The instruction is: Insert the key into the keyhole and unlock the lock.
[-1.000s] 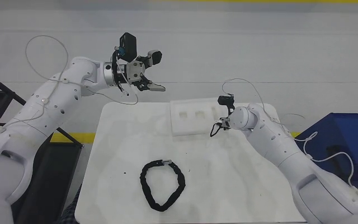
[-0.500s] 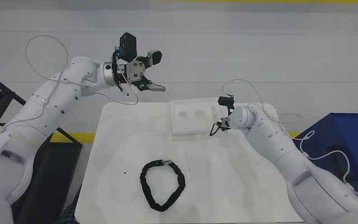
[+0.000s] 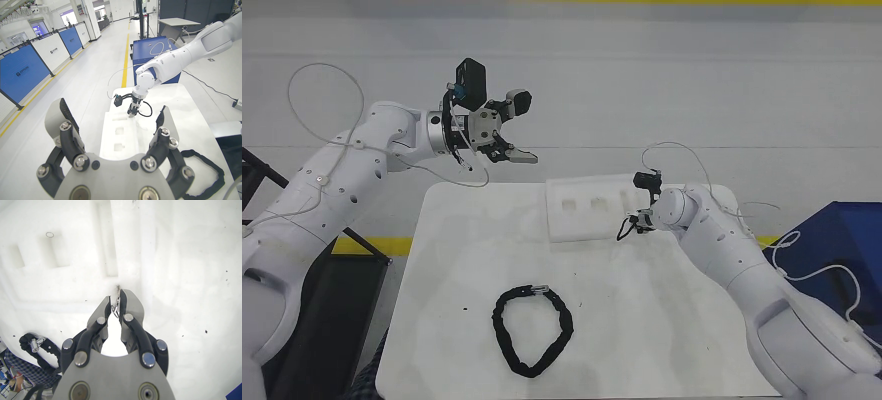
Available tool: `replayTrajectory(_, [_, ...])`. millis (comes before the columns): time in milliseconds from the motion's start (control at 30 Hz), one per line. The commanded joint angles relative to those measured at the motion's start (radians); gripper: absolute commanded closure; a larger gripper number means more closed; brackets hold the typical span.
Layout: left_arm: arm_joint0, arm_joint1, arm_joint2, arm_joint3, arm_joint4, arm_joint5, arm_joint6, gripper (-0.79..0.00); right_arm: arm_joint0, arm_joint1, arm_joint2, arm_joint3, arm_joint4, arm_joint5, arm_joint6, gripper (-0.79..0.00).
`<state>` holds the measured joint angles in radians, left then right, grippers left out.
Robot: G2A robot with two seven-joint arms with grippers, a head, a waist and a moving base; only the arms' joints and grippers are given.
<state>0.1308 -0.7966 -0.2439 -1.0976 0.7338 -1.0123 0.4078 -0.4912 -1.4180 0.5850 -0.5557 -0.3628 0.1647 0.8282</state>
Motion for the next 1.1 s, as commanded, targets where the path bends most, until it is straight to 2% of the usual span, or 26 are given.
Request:
replayTrajectory(0, [0.000, 0.000, 0.000, 0.000, 0.000, 0.000, 0.000, -0.785, 0.004, -0.006, 0.001, 0.017, 0.000, -0.002, -0.003, -0.065])
replayTrajectory(100, [0.000, 0.000, 0.000, 0.000, 0.000, 0.000, 0.000, -0.785, 0.010, -0.016, 0.002, 0.039, -0.002, 0.001, -0.009, 0.000])
replayTrajectory(567, [0.000, 0.000, 0.000, 0.000, 0.000, 0.000, 0.000, -0.785, 0.051, -0.033, 0.015, 0.078, -0.036, -0.017, 0.033, 0.000])
replayTrajectory(867, [0.000, 0.000, 0.000, 0.000, 0.000, 0.000, 0.000, -0.785, 0.061, -0.007, 0.051, 0.023, -0.064, -0.047, 0.096, 0.000])
replayTrajectory(1067, [0.000, 0.000, 0.000, 0.000, 0.000, 0.000, 0.000, -0.785, 0.037, 0.034, 0.119, -0.069, -0.032, -0.105, 0.155, 0.000])
